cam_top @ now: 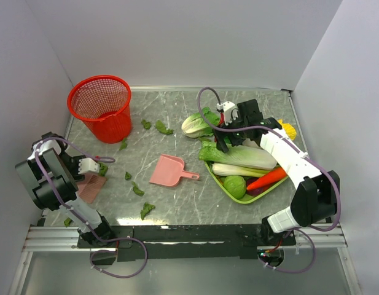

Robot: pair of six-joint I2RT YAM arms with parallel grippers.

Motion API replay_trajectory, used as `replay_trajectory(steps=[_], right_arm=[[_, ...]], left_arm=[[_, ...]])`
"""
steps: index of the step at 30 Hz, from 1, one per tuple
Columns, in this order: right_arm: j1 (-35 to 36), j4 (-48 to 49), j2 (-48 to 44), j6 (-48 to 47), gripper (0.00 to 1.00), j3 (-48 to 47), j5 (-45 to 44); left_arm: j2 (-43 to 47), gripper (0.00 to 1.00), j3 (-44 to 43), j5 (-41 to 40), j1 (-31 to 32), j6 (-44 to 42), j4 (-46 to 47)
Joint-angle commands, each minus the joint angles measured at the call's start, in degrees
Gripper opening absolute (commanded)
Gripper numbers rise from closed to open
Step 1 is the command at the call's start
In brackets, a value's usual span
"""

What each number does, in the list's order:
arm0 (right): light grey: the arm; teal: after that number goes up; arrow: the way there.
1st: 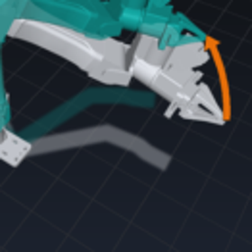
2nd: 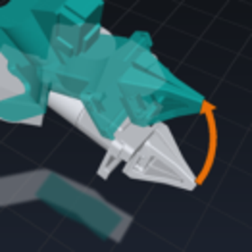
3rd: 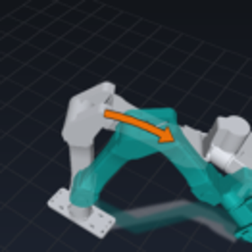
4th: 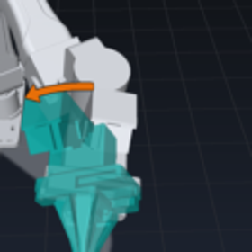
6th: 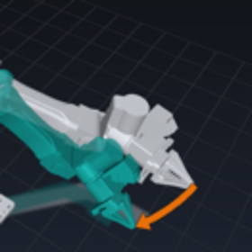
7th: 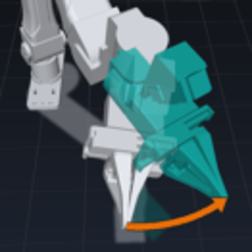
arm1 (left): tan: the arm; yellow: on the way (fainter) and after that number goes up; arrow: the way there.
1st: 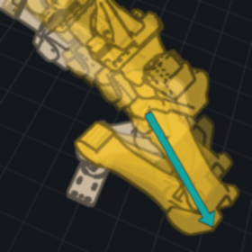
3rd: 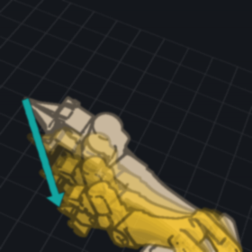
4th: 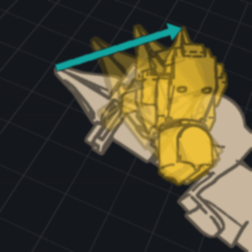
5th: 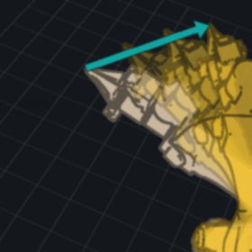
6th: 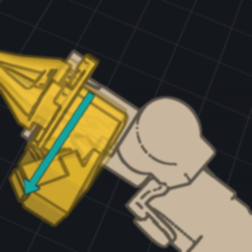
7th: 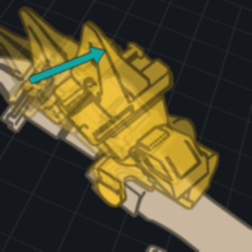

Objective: Sweep away the paper scraps from the table

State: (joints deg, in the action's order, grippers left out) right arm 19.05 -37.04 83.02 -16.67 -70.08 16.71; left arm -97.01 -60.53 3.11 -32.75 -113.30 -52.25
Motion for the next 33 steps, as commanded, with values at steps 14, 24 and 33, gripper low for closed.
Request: replay_trajectory(steps=[14, 24, 33], right_arm=[[2.66, 0.91, 0.91, -1.97, 1.0, -2.16, -1.86], [3.1, 0.91, 0.56, -2.23, 1.0, -1.81, -2.3], [3.8, 1.18, 1.0, -2.49, 1.0, -2.34, -2.65]], left_arm=[[-1.34, 0.5, 2.43, -0.39, 2.08, -18.01, 1.71], [-0.37, 0.37, 5.08, -0.04, 2.43, -14.15, 3.38], [-0.11, 0.11, 2.53, 1.28, 1.73, -10.98, 1.19]])
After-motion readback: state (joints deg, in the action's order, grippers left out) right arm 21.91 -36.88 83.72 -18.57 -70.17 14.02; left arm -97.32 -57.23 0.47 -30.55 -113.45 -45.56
